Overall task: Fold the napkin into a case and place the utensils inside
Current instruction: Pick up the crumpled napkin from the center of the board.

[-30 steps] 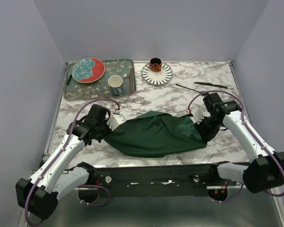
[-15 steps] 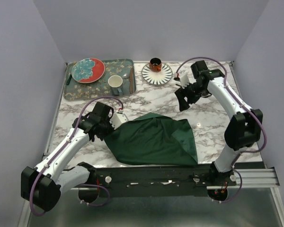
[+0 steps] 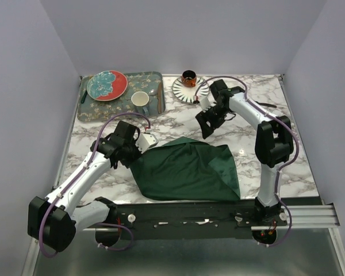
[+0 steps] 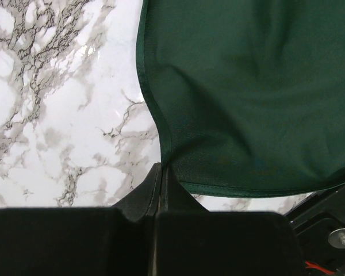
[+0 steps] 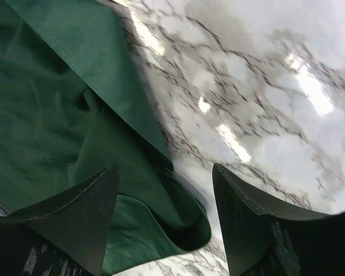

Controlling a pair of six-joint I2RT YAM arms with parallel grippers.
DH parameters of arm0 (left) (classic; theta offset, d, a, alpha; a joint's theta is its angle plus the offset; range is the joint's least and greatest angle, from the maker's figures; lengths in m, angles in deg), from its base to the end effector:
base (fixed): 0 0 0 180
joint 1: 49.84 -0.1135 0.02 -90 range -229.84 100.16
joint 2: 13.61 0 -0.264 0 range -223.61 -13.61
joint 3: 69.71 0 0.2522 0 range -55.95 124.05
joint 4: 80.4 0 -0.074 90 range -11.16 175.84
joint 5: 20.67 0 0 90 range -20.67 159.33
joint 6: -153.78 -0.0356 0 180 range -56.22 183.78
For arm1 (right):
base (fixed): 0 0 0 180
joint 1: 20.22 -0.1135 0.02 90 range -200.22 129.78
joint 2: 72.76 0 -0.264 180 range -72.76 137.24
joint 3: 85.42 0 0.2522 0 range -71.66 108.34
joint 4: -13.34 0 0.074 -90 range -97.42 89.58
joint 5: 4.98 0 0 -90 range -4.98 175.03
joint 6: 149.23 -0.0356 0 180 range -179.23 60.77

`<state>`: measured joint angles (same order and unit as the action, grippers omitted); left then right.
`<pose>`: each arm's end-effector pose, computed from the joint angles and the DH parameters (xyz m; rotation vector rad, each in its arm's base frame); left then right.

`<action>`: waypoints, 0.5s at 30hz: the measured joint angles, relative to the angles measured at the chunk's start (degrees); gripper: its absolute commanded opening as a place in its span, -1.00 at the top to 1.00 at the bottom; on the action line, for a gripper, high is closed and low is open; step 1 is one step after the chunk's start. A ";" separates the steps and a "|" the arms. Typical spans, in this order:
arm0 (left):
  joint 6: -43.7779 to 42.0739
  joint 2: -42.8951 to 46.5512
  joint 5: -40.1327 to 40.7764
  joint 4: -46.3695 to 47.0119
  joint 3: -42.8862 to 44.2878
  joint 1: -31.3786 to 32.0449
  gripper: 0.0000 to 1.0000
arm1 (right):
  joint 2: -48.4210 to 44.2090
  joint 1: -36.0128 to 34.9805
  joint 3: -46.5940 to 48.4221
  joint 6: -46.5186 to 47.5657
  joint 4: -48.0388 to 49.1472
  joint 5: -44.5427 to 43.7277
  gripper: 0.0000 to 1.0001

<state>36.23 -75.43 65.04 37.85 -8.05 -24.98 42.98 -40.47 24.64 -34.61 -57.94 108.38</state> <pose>0.1795 -0.0861 0.2489 1.1919 2.3654 -0.0836 0.3795 0.1550 0.2224 -1.1479 2.6041 0.5753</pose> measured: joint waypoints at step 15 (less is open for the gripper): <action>1.44 -0.70 -1.11 1.40 0.57 0.00 1.00 | 7.50 -7.39 -0.17 -0.42 4.81 -6.58 0.99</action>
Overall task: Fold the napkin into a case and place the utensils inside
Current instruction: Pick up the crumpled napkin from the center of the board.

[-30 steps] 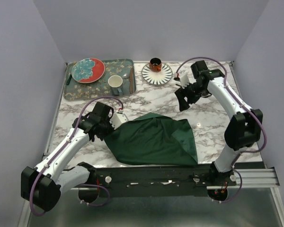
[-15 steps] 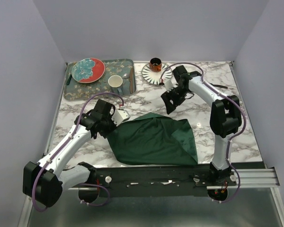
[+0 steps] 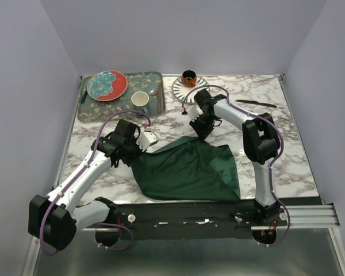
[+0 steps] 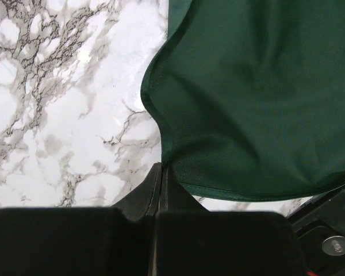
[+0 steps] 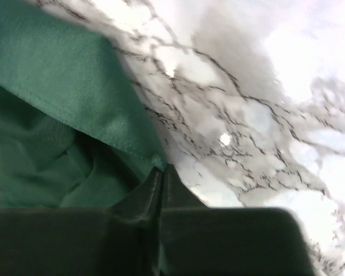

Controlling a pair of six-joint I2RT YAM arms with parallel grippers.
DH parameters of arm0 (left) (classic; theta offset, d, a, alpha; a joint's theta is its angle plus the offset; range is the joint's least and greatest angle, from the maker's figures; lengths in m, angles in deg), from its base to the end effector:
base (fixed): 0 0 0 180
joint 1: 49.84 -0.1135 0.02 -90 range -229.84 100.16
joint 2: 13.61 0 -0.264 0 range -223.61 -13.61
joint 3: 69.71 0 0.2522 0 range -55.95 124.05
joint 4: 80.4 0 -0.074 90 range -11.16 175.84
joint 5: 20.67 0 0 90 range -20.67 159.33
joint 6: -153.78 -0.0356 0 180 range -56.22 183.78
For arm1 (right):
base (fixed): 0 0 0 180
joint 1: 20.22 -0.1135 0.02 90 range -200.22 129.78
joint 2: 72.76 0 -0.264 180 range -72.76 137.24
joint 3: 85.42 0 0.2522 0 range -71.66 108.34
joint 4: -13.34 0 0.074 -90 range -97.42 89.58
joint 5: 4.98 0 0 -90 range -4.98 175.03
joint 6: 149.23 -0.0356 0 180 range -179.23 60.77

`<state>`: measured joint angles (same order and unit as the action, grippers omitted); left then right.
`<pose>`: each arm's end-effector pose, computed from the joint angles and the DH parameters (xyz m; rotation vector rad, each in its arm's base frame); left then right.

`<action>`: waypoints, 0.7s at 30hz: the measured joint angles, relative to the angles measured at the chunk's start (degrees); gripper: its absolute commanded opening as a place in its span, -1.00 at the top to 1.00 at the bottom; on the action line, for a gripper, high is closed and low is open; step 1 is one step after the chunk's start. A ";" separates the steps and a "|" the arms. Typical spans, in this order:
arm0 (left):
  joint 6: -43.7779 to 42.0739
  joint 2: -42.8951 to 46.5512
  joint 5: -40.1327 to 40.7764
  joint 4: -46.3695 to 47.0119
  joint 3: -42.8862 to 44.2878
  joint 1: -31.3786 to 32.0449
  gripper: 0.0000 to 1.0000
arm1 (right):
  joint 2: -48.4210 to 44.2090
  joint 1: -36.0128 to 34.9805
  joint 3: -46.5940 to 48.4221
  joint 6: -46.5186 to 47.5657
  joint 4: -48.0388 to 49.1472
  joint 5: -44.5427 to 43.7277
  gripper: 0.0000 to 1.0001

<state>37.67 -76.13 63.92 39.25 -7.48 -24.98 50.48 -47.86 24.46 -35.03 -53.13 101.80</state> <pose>0.1837 -0.0888 0.2511 1.1592 2.3565 -0.1166 0.3754 0.2082 0.1696 -1.3206 2.6288 0.4415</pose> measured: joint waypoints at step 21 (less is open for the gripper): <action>7.80 -1.38 -1.79 2.27 11.26 -2.40 1.00 | -45.11 1.05 -14.14 9.44 -11.43 -9.62 0.99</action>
<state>45.47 -77.51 62.13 41.52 3.78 -27.38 5.37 -46.81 10.32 -25.58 -64.56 92.18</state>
